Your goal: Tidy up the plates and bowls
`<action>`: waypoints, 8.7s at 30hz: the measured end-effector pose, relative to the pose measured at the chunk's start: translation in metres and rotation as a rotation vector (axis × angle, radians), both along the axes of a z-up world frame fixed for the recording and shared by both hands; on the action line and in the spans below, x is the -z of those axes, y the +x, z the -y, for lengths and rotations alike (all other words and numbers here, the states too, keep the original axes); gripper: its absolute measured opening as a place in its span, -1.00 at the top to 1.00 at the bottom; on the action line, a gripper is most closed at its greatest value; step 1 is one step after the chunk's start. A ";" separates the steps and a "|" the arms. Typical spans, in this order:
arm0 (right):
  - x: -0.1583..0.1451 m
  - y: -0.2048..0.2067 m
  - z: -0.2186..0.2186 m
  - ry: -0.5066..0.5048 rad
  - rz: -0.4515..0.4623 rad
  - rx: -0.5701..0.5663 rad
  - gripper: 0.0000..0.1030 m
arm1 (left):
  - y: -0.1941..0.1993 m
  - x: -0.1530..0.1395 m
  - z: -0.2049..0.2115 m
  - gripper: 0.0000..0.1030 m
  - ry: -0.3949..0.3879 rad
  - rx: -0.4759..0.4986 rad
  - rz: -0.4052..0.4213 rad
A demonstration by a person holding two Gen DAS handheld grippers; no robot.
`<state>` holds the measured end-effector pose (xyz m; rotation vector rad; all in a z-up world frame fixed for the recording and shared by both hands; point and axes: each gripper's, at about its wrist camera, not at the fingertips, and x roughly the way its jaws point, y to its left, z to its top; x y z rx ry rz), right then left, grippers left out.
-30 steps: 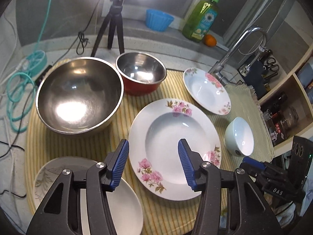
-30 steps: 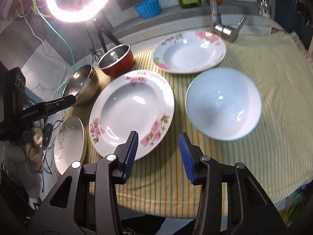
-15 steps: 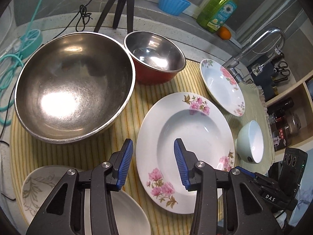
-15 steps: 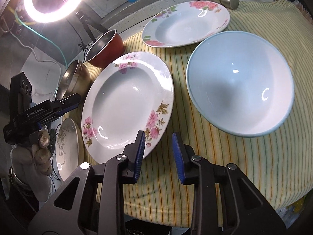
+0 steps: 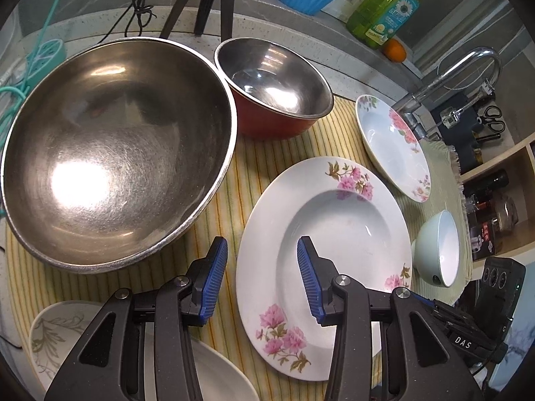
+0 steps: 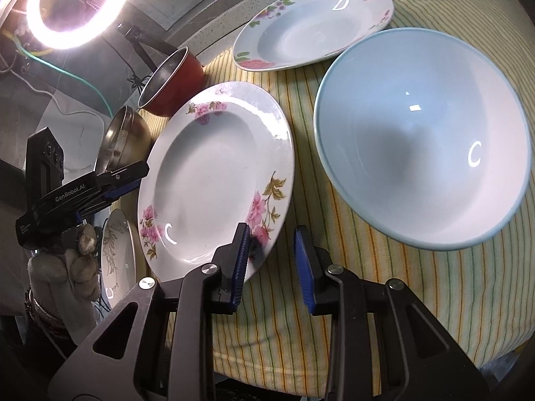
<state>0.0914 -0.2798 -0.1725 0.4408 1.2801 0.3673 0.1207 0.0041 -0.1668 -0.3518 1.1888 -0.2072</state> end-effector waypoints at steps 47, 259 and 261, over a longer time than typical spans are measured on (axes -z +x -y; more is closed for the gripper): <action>-0.003 -0.031 0.013 0.022 -0.040 -0.028 0.55 | -0.034 0.008 0.026 0.50 0.039 0.046 -0.022; -0.041 0.001 0.026 -0.002 -0.041 -0.233 0.79 | -0.082 -0.004 0.034 0.74 -0.136 -0.029 -0.004; -0.037 -0.001 0.026 -0.005 -0.049 -0.231 0.79 | -0.083 -0.001 0.036 0.74 -0.134 -0.026 -0.009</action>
